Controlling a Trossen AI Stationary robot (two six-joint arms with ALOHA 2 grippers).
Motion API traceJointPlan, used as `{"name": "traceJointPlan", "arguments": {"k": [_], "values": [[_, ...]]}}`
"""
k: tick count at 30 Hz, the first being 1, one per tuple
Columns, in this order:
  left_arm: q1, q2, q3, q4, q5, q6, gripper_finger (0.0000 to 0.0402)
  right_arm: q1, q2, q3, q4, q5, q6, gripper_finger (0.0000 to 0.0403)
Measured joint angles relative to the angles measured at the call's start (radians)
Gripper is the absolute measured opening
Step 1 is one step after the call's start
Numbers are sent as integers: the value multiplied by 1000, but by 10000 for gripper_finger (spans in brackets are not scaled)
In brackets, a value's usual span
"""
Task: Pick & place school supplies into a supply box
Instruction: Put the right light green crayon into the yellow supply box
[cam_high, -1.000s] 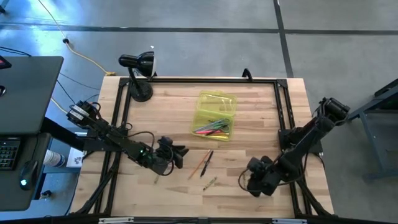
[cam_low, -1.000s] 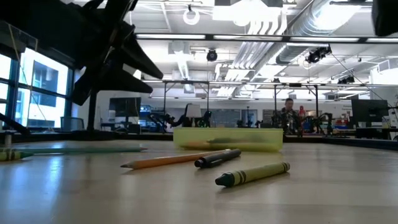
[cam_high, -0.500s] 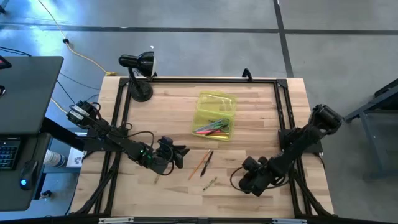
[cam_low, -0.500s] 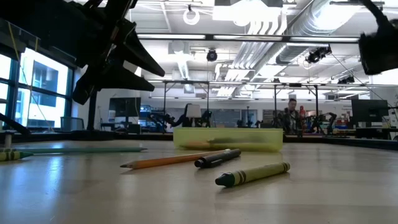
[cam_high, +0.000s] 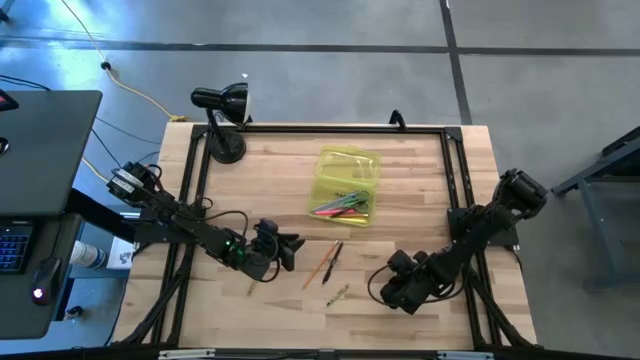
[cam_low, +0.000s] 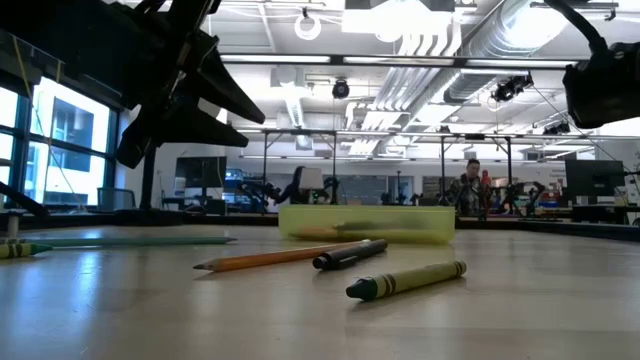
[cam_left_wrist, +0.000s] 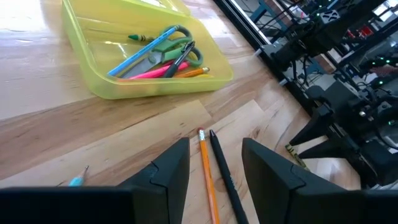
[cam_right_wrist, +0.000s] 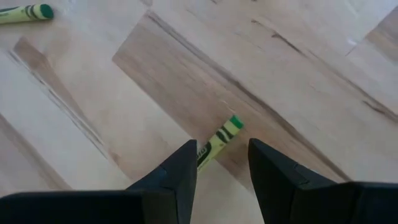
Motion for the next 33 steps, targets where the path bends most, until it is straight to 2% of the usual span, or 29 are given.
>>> {"name": "traceJointPlan", "arguments": {"k": [11, 15, 19, 25, 30, 33], "values": [[0, 0, 0, 0, 21, 0, 179, 0, 42, 4, 5, 5, -4, 118], [0, 0, 0, 0, 27, 1, 179, 0, 91, 6, 4, -18, -27, 93], [0, 0, 0, 0, 28, 1, 179, 3, 88, 3, 10, -3, -38, 59], [0, 0, 0, -8, 32, 1, 179, 9, 59, 0, 20, 63, -145, 8], [0, 0, 0, -17, 33, 1, 179, 6, 49, -3, 44, 134, -229, 13], [0, 0, 0, -16, 33, 1, 179, 2, 36, -2, 55, 237, -275, 7]]}}
